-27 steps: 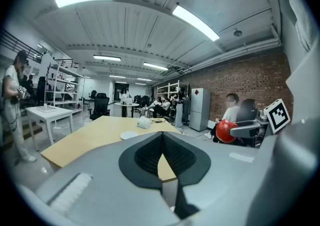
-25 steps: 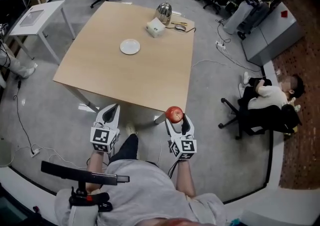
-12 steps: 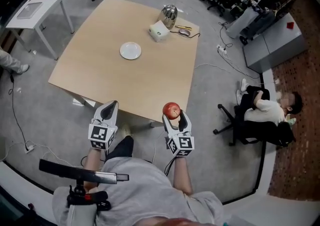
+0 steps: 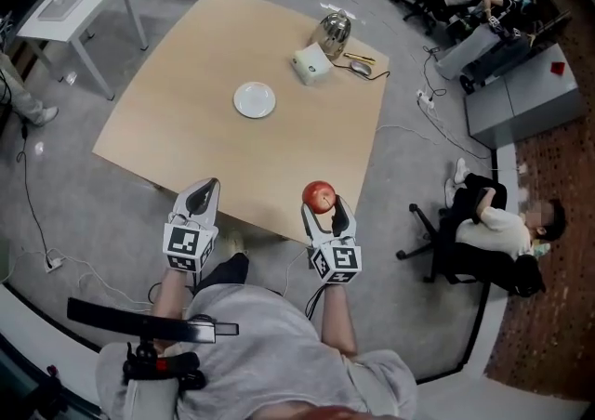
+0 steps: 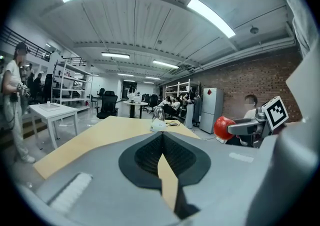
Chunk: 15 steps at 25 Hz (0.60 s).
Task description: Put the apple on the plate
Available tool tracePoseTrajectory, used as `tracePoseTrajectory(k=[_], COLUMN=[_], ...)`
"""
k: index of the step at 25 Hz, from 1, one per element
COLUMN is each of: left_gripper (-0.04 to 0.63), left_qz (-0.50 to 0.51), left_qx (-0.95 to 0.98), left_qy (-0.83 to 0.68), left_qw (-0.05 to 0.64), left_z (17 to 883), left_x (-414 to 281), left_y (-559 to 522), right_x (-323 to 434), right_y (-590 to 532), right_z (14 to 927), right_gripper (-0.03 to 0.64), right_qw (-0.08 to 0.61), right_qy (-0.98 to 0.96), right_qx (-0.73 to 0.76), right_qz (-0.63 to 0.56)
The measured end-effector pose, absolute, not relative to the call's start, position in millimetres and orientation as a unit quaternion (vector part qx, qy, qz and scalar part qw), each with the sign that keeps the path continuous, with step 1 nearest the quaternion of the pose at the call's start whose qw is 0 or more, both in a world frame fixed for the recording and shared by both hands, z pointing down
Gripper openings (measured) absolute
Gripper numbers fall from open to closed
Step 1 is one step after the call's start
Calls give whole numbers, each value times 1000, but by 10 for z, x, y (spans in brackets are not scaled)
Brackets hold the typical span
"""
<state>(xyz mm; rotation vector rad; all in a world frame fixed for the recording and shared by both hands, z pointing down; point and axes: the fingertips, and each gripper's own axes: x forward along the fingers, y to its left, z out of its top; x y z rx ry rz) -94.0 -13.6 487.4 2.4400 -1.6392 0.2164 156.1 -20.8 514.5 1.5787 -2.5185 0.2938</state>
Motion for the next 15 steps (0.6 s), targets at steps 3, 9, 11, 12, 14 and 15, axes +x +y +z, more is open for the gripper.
tracePoseTrajectory(k=[3,9,11,12,14,15], left_gripper=[20,19,20,20,19,18], left_qz=[76,81,82,82,82,82], left_qx=[818,807,805,804,803,802], left_qy=[-562,-575,-577,-579,-581,-581], left_qw=[100,106,107,107,109,109], left_z=[4913,5017,5031,5031,5025,5027], left_x=[-1028,-1186,-1226,-1241,-1248,-1244], left_y=[-286,-542,-587,-601,-630,-647], right_x=[1465,1266,1189,1149,1087,1066], right_y=[-436,-828,-921,-963,-1045,-1088], right_z=[5156,5177,5164,5147,5106,5095], right_gripper=[351,351,351,351,351,351], right_qw=[77,73,72,72,73,73], right_qy=[-847,-858,-863,-866,-871,-873], right_qx=[517,500,492,488,480,477], right_qz=[98,93,86,82,74,71])
